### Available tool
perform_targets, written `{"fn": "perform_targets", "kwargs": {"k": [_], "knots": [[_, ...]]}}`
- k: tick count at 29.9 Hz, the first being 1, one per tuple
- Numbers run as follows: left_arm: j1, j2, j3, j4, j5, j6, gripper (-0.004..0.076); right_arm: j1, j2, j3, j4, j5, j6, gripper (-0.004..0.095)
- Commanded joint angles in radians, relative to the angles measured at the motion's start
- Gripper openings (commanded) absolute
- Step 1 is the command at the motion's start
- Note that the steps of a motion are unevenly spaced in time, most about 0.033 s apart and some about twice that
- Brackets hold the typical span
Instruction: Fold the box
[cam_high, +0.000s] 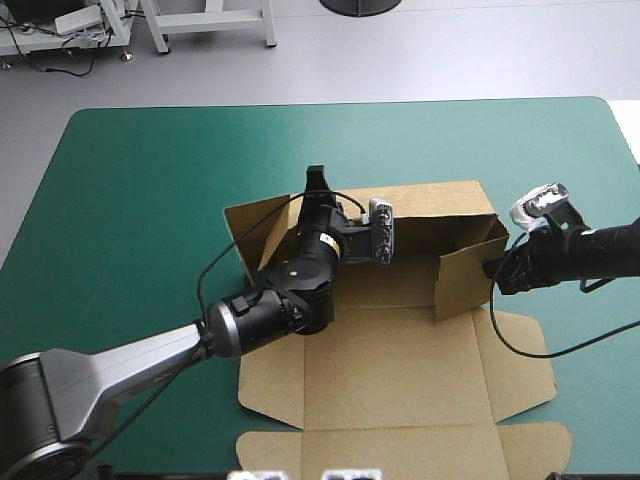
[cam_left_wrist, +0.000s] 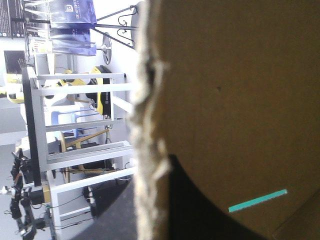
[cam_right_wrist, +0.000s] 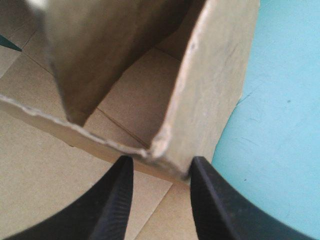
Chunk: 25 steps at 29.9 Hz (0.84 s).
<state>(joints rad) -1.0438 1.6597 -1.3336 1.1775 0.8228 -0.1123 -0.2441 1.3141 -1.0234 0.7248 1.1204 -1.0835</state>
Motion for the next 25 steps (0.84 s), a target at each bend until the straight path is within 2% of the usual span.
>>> {"fn": "perform_targets", "kwargs": {"k": [1, 4, 10, 14, 18, 25], "knots": [[-0.007, 0.001, -0.028, 0.04, -0.004, -0.018, -0.0006, 0.002, -0.029, -0.024, 0.064, -0.029, -0.016, 0.036], [-0.007, 0.035, -0.028, 0.04, 0.025, -0.019, -0.0006, 0.002, -0.029, -0.024, 0.06, -0.042, -0.028, 0.036], [-0.007, 0.043, -0.028, 0.045, 0.025, -0.026, -0.0006, 0.002, -0.022, -0.024, 0.058, -0.113, -0.044, 0.036], [-0.007, 0.043, -0.028, 0.058, 0.029, -0.026, -0.0006, 0.002, 0.017, -0.024, 0.073, -0.122, -0.047, 0.036], [-0.012, 0.043, -0.028, 0.074, 0.029, -0.026, -0.0006, 0.004, 0.072, -0.024, 0.133, -0.113, -0.055, 0.036], [-0.018, 0.043, -0.028, 0.083, 0.021, -0.026, -0.0006, 0.006, 0.103, -0.024, 0.285, -0.138, -0.195, 0.036]]}}
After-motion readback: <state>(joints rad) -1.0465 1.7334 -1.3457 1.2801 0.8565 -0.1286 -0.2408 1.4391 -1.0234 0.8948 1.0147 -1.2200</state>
